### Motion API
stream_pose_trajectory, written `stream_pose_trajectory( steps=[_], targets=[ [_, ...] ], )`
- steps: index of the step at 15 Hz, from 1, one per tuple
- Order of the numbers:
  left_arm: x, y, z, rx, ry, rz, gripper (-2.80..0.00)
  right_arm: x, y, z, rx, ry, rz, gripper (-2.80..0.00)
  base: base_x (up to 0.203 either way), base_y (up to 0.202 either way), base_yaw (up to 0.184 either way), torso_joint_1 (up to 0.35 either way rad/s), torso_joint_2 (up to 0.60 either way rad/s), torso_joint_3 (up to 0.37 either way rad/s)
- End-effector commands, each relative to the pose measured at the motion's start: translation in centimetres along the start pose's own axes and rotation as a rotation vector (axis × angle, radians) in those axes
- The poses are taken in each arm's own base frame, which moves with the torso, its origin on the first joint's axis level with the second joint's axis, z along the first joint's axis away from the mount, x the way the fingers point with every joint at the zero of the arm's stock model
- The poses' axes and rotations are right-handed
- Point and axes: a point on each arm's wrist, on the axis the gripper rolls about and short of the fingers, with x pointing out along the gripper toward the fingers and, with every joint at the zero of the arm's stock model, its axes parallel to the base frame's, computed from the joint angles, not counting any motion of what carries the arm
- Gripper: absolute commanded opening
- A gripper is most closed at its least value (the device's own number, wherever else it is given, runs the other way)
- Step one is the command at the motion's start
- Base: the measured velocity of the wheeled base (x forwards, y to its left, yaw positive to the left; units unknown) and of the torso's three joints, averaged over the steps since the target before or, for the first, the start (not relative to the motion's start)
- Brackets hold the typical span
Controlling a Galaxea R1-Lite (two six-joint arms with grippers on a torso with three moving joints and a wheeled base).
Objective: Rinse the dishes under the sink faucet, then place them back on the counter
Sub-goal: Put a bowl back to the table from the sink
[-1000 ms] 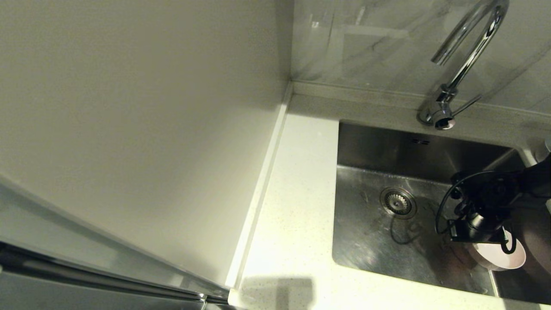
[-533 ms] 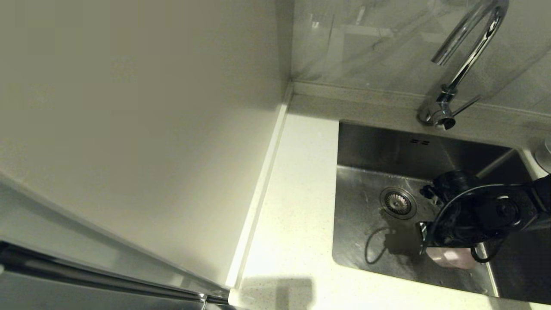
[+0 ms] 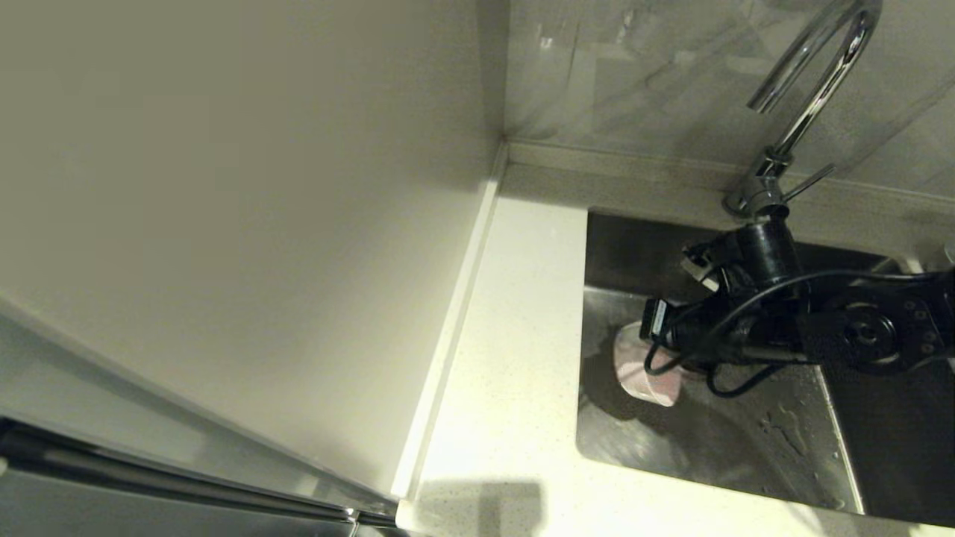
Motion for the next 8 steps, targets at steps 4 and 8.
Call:
stream_pose_trajectory(
  steps=[4, 8],
  targets=[
    [0.0, 0.0, -0.1, -0.001, 0.003, 0.000, -2.80, -1.5, 6.5, 5.4, 0.463, 0.113, 0.346, -2.80, 0.000, 0.000, 0.000, 0.000, 0.00, 0.000],
    [0.0, 0.0, -0.1, -0.001, 0.004, 0.000, -2.80, -1.9, 4.4, 8.5, 0.765, 0.161, 0.362, -2.80, 0.000, 0.000, 0.000, 0.000, 0.00, 0.000]
  ],
)
